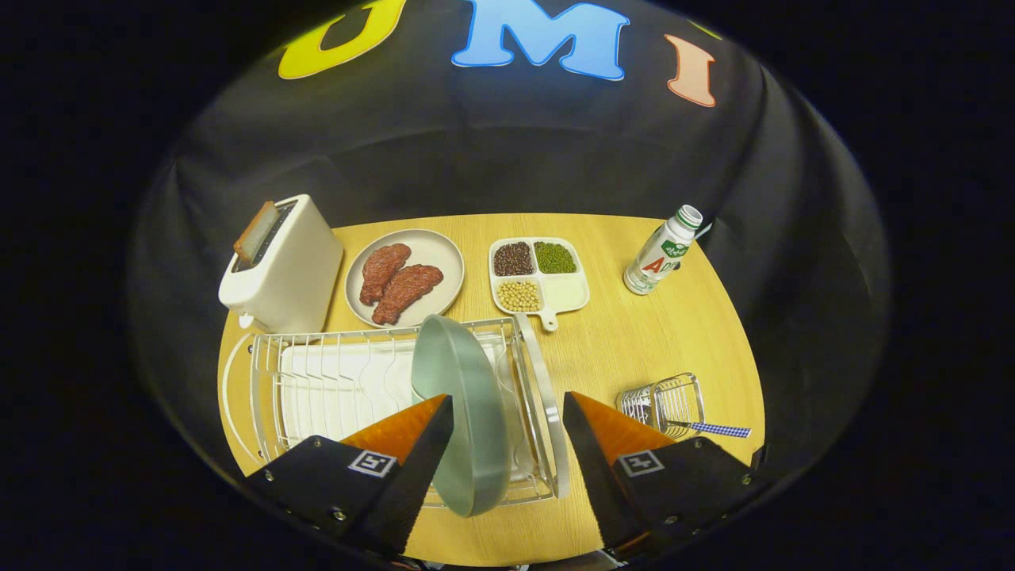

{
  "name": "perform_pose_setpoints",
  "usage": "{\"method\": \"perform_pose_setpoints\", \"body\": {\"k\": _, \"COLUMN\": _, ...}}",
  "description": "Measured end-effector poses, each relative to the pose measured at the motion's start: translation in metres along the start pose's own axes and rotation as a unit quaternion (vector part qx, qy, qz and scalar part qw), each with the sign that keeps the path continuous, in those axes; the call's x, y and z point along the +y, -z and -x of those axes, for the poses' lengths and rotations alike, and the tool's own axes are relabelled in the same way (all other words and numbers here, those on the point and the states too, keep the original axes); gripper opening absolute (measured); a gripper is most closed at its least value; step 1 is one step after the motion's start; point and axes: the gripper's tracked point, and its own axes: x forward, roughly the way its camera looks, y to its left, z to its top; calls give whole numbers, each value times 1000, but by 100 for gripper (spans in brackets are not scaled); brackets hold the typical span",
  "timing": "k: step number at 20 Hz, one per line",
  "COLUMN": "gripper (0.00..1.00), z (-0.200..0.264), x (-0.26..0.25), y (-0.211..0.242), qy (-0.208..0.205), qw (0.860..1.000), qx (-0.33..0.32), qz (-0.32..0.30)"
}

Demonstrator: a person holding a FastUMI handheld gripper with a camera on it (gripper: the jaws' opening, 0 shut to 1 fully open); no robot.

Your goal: Take the plate from the dish rack, then take the spoon from the basket and place it into the plate.

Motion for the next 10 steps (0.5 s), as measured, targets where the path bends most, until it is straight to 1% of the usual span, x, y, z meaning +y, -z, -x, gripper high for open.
{"method": "perform_pose_setpoints", "body": {"k": 1, "gripper": 75, "z": -6, "x": 0, "y": 5, "qy": 11, "qw": 1000, "qx": 8, "qz": 8}}
{"method": "perform_pose_setpoints", "body": {"k": 2, "gripper": 68, "z": -11, "x": -2, "y": 6, "qy": 22, "qw": 1000, "qx": 15, "qz": 13}}
{"method": "perform_pose_setpoints", "body": {"k": 4, "gripper": 45, "z": -17, "x": 3, "y": 10, "qy": 28, "qw": 999, "qx": 19, "qz": 17}}
{"method": "perform_pose_setpoints", "body": {"k": 5, "gripper": 31, "z": -18, "x": 7, "y": 3, "qy": 25, "qw": 1000, "qx": 7, "qz": 17}}
{"method": "perform_pose_setpoints", "body": {"k": 6, "gripper": 31, "z": -13, "x": 14, "y": 3, "qy": 17, "qw": 1000, "qx": 1, "qz": 16}}
{"method": "perform_pose_setpoints", "body": {"k": 8, "gripper": 17, "z": -11, "x": 17, "y": 3, "qy": 24, "qw": 999, "qx": -3, "qz": 37}}
{"method": "perform_pose_setpoints", "body": {"k": 10, "gripper": 17, "z": -6, "x": 18, "y": 3, "qy": 34, "qw": 998, "qx": -4, "qz": 46}}
